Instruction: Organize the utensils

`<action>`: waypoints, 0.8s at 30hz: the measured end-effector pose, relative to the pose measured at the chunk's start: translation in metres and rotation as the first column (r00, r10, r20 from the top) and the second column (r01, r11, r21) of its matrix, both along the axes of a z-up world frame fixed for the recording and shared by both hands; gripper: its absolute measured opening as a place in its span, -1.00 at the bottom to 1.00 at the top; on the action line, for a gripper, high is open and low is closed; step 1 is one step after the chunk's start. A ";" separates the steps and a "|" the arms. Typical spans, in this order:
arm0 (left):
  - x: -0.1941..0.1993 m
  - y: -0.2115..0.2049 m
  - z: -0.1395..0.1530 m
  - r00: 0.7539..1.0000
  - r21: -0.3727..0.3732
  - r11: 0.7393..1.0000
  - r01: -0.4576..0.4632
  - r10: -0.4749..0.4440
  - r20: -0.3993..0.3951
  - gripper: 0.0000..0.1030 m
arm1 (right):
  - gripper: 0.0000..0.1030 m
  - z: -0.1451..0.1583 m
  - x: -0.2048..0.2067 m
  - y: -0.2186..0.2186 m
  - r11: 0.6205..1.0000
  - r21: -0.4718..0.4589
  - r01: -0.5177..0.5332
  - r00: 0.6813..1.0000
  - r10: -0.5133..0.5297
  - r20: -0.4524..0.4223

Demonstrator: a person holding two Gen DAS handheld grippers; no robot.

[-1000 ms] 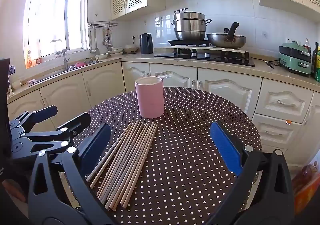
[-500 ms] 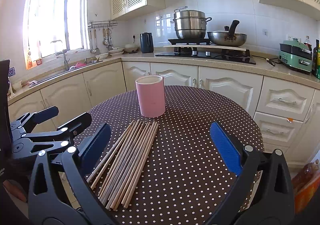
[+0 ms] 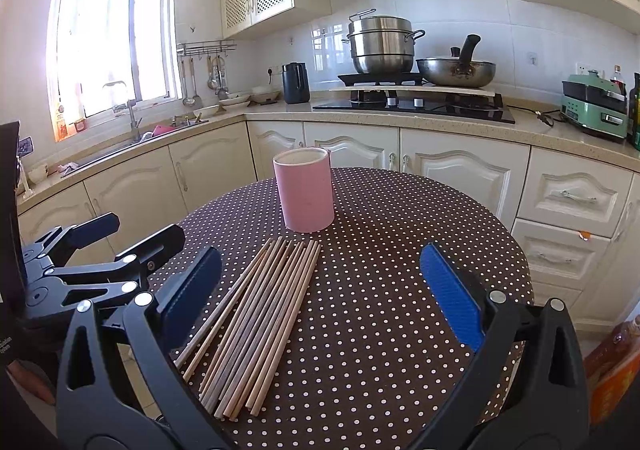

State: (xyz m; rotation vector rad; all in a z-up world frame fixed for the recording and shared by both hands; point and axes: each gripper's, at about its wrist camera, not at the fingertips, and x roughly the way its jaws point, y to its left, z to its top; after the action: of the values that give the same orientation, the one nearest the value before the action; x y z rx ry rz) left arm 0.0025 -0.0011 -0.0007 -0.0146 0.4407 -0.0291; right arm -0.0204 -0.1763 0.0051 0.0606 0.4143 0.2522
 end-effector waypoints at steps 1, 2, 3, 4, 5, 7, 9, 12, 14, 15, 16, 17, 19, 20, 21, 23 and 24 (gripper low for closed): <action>0.000 0.000 0.000 1.000 0.000 1.000 0.000 0.000 0.000 0.92 | 0.88 -0.001 0.000 0.000 1.000 0.000 -0.001 1.000 0.001 0.002; 0.000 0.000 0.000 1.000 0.001 1.000 -0.001 0.001 0.000 0.92 | 0.88 -0.001 0.001 -0.001 1.000 0.006 -0.002 1.000 0.002 -0.006; 0.000 0.000 0.000 1.000 0.001 1.000 -0.001 0.001 0.000 0.92 | 0.88 -0.002 0.002 -0.001 1.000 0.005 -0.002 1.000 0.002 -0.010; 0.000 0.000 0.000 1.000 0.000 1.000 0.000 0.000 0.000 0.92 | 0.88 -0.002 0.002 -0.001 1.000 0.006 -0.002 1.000 0.002 -0.009; 0.000 0.000 0.000 1.000 -0.002 1.000 0.001 -0.001 -0.001 0.92 | 0.88 -0.003 0.003 -0.001 1.000 0.006 -0.003 1.000 0.003 -0.009; 0.000 0.001 0.000 1.000 -0.004 1.000 0.003 -0.003 0.000 0.92 | 0.88 -0.004 0.003 -0.001 1.000 0.013 -0.007 1.000 0.007 -0.016; 0.001 0.002 -0.001 1.000 -0.004 1.000 0.002 -0.002 -0.002 0.92 | 0.88 -0.004 0.004 0.000 1.000 0.004 -0.007 1.000 0.007 -0.014; 0.001 0.003 -0.002 1.000 -0.004 1.000 -0.001 0.001 -0.003 0.92 | 0.88 -0.005 0.005 -0.001 1.000 0.017 -0.010 0.999 0.011 -0.041; 0.001 0.003 -0.003 1.000 -0.005 1.000 -0.002 0.002 -0.004 0.92 | 0.88 -0.005 0.006 0.000 0.999 0.030 -0.012 0.999 0.014 -0.052; 0.002 0.004 -0.004 1.000 -0.005 1.000 -0.002 0.002 -0.006 0.92 | 0.88 -0.005 0.007 0.000 0.999 0.033 -0.013 0.999 0.015 -0.053; 0.002 0.004 -0.005 1.000 -0.006 1.000 -0.003 0.003 -0.010 0.92 | 0.88 -0.006 0.007 0.000 0.999 0.040 -0.013 0.999 0.015 -0.050; 0.003 0.005 -0.006 1.000 -0.007 1.000 -0.003 0.003 -0.015 0.92 | 0.88 -0.007 0.008 0.001 1.000 0.018 -0.013 0.999 0.014 -0.053; 0.005 0.005 -0.007 1.000 -0.006 1.000 -0.006 0.006 -0.024 0.92 | 0.88 -0.009 0.009 0.001 1.000 0.020 -0.010 0.998 0.011 -0.058; 0.006 0.005 -0.008 0.999 -0.004 1.000 -0.009 0.009 -0.031 0.92 | 0.88 -0.009 0.009 0.001 1.000 0.029 -0.009 0.998 0.011 -0.061; 0.007 0.005 -0.009 0.999 -0.003 1.000 -0.010 0.010 -0.035 0.92 | 0.88 -0.010 0.010 0.001 0.999 0.031 -0.009 0.998 0.011 -0.060; 0.009 0.006 -0.012 0.999 -0.002 1.000 -0.014 0.014 -0.050 0.92 | 0.88 -0.013 0.013 0.002 1.000 0.017 -0.006 0.997 0.007 -0.082; 0.011 0.006 -0.013 0.998 -0.002 1.000 -0.016 0.016 -0.058 0.92 | 0.88 -0.014 0.014 0.002 1.000 0.017 -0.004 0.996 0.006 -0.088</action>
State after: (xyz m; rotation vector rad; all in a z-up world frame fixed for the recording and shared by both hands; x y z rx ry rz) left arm 0.0133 0.0044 -0.0135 -0.0213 0.4988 -0.0137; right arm -0.0064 -0.1746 -0.0093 0.0873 0.5003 0.2587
